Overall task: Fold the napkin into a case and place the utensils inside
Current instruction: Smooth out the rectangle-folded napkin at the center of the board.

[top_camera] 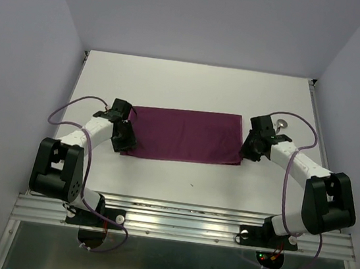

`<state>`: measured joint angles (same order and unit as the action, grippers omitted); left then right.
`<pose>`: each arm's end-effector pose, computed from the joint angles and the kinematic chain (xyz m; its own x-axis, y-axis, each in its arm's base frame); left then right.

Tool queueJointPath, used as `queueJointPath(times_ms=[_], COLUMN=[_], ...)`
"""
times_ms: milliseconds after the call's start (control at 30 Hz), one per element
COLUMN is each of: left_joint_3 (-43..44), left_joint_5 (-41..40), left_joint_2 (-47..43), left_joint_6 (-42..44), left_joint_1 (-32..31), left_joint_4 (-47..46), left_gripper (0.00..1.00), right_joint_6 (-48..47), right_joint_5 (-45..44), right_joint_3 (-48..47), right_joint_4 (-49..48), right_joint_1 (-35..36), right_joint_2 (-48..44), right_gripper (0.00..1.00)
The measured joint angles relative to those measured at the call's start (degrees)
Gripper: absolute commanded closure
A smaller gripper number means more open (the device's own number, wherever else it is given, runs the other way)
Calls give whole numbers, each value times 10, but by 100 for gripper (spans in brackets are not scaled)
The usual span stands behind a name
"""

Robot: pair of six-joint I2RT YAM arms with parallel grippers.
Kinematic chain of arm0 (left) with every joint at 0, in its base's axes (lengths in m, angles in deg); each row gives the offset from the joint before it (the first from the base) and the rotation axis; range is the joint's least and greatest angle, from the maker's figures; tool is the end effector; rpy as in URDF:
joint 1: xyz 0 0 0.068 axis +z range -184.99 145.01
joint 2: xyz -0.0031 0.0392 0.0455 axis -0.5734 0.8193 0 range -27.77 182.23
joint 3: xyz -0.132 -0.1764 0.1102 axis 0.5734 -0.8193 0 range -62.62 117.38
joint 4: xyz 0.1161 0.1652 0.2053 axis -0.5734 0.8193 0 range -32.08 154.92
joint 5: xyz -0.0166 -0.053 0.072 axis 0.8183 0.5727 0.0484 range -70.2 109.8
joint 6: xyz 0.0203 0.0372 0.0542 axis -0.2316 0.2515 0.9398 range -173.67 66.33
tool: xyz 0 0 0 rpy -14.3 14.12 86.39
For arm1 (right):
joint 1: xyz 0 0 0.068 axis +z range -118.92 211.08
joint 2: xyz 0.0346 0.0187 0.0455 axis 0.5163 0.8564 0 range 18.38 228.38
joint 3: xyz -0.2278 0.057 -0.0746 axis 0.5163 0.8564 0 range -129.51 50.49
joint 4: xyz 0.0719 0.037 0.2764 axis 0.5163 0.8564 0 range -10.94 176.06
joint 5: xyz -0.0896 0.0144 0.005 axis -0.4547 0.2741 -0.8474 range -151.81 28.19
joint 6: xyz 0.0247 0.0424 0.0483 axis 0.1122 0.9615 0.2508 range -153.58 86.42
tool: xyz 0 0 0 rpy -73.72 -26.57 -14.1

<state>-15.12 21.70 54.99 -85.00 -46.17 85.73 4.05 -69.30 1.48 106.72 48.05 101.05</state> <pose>0.3002 -0.0613 0.1239 -0.8555 -0.3607 -0.3716 -0.2767 0.9249 -0.2607 0.3008 0.0842 0.1334 -0.8047 0.3873 -0.4500 0.3305 0.9218 0.2025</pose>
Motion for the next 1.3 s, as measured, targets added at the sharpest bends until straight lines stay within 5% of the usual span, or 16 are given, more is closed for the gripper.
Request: queueJointPath(times_ms=[167, 267, 467, 867, 1300], left_joint_3=[40, 95, 224, 368, 482], left_joint_5=[-43, -67, -87, -38, -28], left_joint_2=[0, 0, 47, 285, 416], left_joint_6=[-3, -2, 6, 31, 59], left_joint_1=[0, 0, 0, 13, 47], left_joint_4=[38, 51, 37, -6, -29], left_gripper=[50, 60, 73, 76, 77], right_joint_6=[-10, -15, -33, -78, -98], right_joint_5=[-3, -11, -26, -3, 20], right_joint_3=[-17, -42, -116, -306, -445], right_joint_4=[3, 3, -8, -31, -41], right_joint_1=[0, 0, 0, -18, -61], right_joint_2=[0, 0, 44, 247, 413], right_gripper=[58, 59, 73, 83, 85])
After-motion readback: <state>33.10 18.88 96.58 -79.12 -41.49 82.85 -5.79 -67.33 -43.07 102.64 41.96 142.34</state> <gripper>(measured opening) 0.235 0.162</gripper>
